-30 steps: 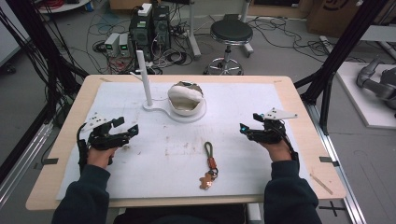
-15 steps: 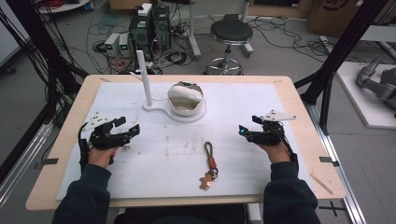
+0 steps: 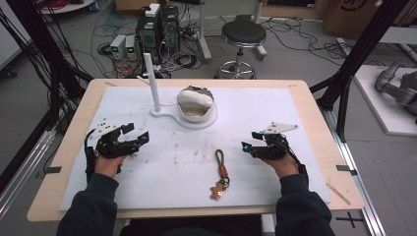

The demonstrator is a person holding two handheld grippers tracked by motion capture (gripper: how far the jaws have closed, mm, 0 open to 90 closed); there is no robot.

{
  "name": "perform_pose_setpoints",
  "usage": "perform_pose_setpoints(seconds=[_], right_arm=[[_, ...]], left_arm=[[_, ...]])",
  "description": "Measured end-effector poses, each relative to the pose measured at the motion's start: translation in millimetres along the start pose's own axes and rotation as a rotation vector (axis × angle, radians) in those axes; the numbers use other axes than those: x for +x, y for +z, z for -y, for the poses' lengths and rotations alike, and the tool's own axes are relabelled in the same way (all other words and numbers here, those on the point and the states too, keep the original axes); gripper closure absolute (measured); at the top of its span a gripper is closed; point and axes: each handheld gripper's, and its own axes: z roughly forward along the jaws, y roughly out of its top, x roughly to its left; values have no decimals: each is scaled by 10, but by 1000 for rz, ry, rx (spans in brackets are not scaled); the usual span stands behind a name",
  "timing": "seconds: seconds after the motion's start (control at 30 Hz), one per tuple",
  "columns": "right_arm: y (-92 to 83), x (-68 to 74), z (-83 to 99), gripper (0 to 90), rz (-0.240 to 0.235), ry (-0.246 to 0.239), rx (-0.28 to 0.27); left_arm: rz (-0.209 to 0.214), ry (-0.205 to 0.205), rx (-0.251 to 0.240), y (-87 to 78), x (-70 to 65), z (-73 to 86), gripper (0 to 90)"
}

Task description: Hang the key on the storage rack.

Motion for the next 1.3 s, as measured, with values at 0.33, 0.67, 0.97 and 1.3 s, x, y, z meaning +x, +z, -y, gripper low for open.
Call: perform_pose_setpoints(seconds=[0.33, 0.67, 0.97, 1.3], right_arm=[[218, 206, -1, 445, -139, -58, 70], [489, 497, -44, 522, -208, -72, 165], [582, 607, -76, 776, -137, -80, 247], [561, 490, -112, 854, 3, -70, 171]], left_arm=[[1, -10, 10, 23, 26, 13, 220], [0, -9, 19, 26, 24, 16, 220], [-3, -12, 25, 32, 18, 21, 220], [-1, -12, 25, 26, 24, 21, 224]])
